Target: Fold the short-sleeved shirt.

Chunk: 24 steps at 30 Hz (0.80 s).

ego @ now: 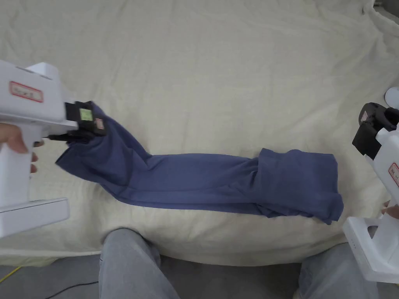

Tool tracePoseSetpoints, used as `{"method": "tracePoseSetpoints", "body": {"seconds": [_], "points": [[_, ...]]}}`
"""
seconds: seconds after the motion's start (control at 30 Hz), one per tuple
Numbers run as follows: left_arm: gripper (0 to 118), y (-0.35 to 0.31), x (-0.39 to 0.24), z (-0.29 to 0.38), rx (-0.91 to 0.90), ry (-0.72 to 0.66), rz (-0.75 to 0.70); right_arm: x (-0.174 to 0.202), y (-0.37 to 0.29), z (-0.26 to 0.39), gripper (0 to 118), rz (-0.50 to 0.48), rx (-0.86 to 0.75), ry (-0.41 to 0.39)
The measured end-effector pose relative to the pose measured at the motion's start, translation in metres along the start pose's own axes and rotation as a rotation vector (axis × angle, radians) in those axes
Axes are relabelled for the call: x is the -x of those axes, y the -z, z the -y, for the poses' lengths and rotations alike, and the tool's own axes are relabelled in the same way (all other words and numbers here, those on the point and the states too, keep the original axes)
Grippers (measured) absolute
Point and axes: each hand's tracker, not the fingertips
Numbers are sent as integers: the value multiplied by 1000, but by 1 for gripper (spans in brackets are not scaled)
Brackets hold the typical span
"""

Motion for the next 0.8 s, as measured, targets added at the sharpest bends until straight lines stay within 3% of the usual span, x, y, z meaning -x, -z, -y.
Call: {"method": "tracePoseSetpoints", "body": {"seconds": [0.23, 0.53, 0.6, 0.63, 0.7, 0.73, 0.8], "points": [[0, 73, -77, 19, 113, 36, 153, -14, -11, 3, 0, 28, -7, 13], [1, 181, -126, 54, 207, 81, 41, -33, -28, 8, 0, 75, -3, 25], [22, 192, -126, 58, 202, 66, 30, -34, -29, 8, 0, 80, -1, 24], [41, 198, -125, 58, 206, 55, 32, -35, -30, 9, 0, 82, 0, 26], [98, 201, -125, 58, 224, 42, 57, -36, -30, 9, 0, 87, 0, 27], [113, 199, -126, 59, 228, 44, 69, -36, -31, 10, 0, 86, 1, 28], [118, 190, -126, 57, 206, 57, 109, -36, -31, 10, 0, 84, 1, 29]]}}
